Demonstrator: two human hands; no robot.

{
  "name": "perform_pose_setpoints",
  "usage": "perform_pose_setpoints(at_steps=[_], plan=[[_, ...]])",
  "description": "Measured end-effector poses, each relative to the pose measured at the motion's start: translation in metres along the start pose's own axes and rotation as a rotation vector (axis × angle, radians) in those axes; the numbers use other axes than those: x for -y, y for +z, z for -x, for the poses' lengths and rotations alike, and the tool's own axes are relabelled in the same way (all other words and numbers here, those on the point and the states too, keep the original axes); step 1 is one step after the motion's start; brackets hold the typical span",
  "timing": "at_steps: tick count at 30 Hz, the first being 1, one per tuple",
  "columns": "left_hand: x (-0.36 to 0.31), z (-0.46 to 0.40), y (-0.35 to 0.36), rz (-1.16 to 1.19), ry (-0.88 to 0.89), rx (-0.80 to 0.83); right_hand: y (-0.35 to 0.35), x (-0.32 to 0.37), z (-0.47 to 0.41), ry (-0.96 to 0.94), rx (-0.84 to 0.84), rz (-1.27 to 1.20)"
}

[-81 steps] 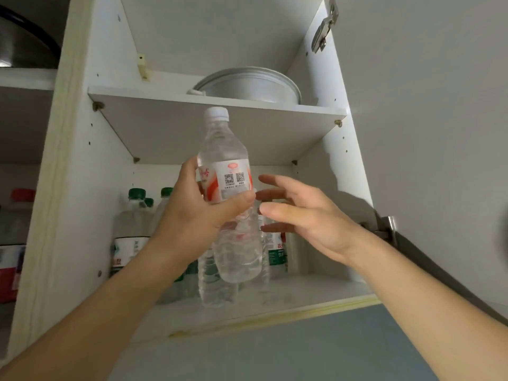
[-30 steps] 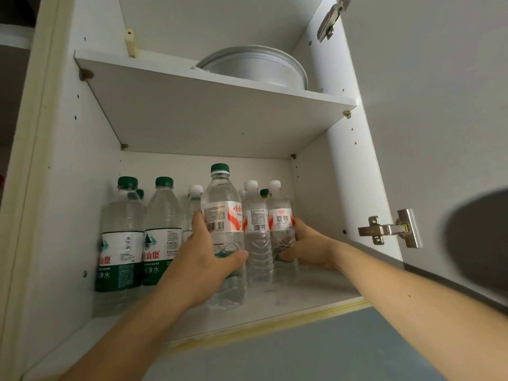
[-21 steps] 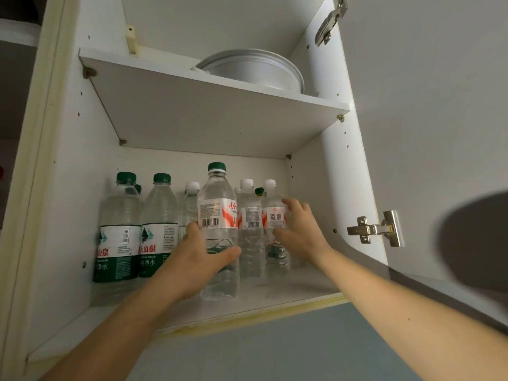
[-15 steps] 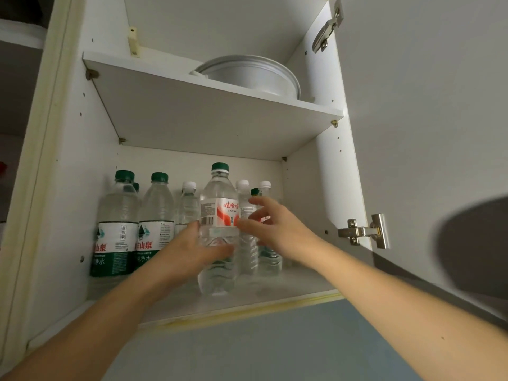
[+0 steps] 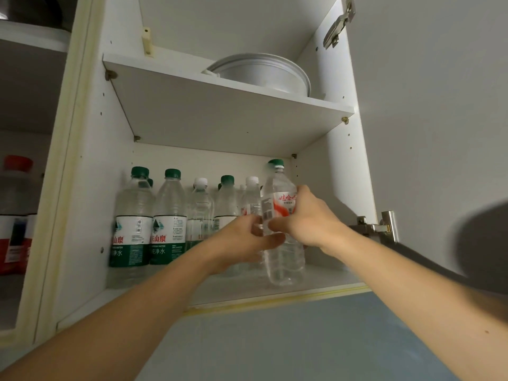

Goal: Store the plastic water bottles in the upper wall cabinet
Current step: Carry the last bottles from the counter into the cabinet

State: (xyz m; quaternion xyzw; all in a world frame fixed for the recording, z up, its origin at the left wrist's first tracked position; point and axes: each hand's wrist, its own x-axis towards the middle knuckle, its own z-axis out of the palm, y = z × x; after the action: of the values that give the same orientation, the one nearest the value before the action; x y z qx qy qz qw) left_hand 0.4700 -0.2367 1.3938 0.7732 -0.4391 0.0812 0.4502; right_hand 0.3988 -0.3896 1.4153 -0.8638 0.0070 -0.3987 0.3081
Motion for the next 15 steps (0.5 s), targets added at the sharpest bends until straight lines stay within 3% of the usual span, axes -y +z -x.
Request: perform_pose_setpoints(at_steps=[7, 10, 15], plan=[[0.031, -0.014, -0.067, -1.394, 0.139, -0.361, -0.011, -0.039, -0.019, 0.184, -0.095, 0.125], [0.05, -0.01, -0.091, -1.591, 0.094, -0.409, -0.006, -0.054, -0.03, 0.184, -0.155, 0.159], [0.066, -0.007, -0.093, -1.566, 0.022, -0.413, 0.013, -0.068, -0.043, 0.156, -0.139, 0.087]])
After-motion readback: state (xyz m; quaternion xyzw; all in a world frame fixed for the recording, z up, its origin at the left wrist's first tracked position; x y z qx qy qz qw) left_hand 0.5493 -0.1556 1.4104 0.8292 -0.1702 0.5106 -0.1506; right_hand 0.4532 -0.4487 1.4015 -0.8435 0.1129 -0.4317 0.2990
